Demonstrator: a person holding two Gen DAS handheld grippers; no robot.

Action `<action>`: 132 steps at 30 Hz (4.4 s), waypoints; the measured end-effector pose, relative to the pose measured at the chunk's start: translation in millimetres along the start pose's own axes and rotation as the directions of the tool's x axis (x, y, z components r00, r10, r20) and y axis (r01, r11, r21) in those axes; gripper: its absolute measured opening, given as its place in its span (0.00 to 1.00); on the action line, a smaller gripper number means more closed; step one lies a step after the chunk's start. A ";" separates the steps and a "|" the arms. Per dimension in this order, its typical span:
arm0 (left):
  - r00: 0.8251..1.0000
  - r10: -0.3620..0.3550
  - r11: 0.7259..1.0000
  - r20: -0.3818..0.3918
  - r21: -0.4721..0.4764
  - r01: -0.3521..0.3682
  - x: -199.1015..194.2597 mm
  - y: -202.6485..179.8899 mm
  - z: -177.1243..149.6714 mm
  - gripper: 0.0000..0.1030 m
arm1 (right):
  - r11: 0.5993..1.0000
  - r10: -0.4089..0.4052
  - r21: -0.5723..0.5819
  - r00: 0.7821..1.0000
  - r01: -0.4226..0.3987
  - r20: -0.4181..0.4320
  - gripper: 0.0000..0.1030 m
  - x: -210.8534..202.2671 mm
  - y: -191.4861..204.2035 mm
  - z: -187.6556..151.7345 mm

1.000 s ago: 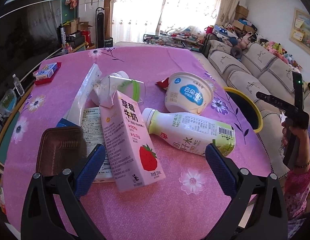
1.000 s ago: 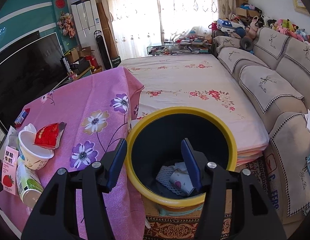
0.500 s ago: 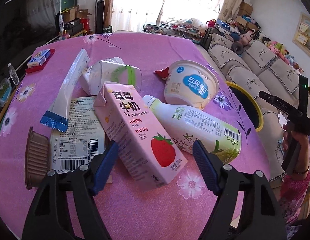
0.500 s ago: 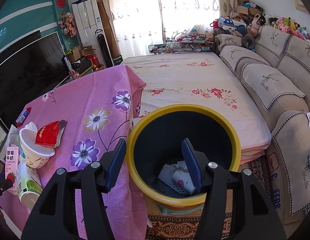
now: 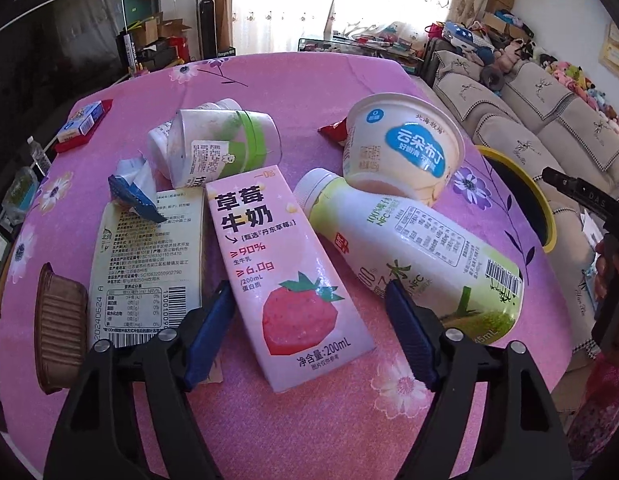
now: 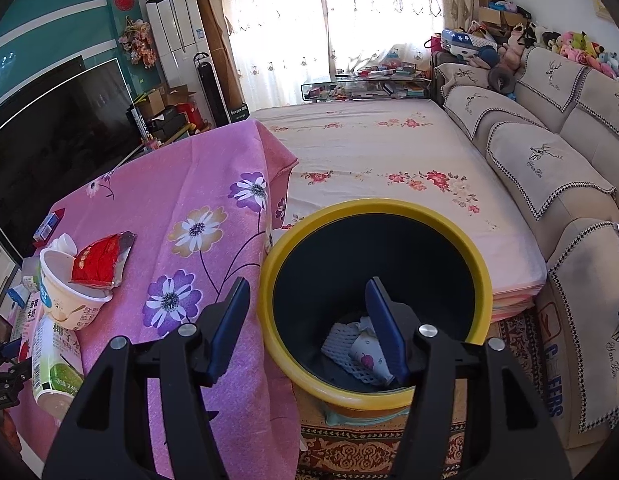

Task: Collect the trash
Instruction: 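Grasp the pink strawberry milk carton with the left gripper, then carry the milk carton over the bin and open the left gripper, then grasp the white yogurt cup with the right gripper, then carry the yogurt cup over the bin and open the right gripper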

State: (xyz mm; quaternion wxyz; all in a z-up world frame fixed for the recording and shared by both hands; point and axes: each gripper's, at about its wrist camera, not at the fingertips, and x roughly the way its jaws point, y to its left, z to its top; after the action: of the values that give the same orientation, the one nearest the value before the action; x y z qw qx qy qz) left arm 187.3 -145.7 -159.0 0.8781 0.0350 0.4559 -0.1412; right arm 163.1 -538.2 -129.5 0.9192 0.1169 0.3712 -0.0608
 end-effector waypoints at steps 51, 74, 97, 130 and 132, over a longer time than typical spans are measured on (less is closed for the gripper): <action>0.922 -0.356 0.916 0.153 0.253 0.311 -63.2 -150.4 65.8 0.49 | 0.983 -0.135 0.142 0.978 0.113 0.158 0.57 -89.1 -69.2 -19.1; 0.918 -0.357 0.911 0.171 0.281 0.302 -17.5 -226.6 109.0 0.80 | 0.971 -0.152 0.204 0.982 0.127 0.111 0.58 -77.1 -109.3 -35.6; 0.947 -0.006 1.000 0.320 0.003 0.005 -124.7 22.0 4.7 0.88 | 0.868 0.386 -0.314 0.921 -0.384 -0.058 0.58 -39.9 139.7 -12.1; 0.957 -0.003 0.999 0.291 0.040 -0.009 -118.1 6.1 1.0 0.90 | 0.726 0.649 -0.153 0.741 -0.671 -0.170 0.05 -35.1 157.8 31.8; 0.958 -0.002 0.999 0.287 0.048 -0.012 -116.2 3.6 0.7 0.90 | 0.773 0.600 -0.162 0.790 -0.613 -0.125 0.05 -40.3 146.0 34.0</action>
State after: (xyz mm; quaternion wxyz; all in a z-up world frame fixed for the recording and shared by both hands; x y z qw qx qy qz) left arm 125.6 -117.3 -64.6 0.9341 0.0367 0.3200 -0.1537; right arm 185.9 -405.2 -52.9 0.8835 0.1422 0.3481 0.2792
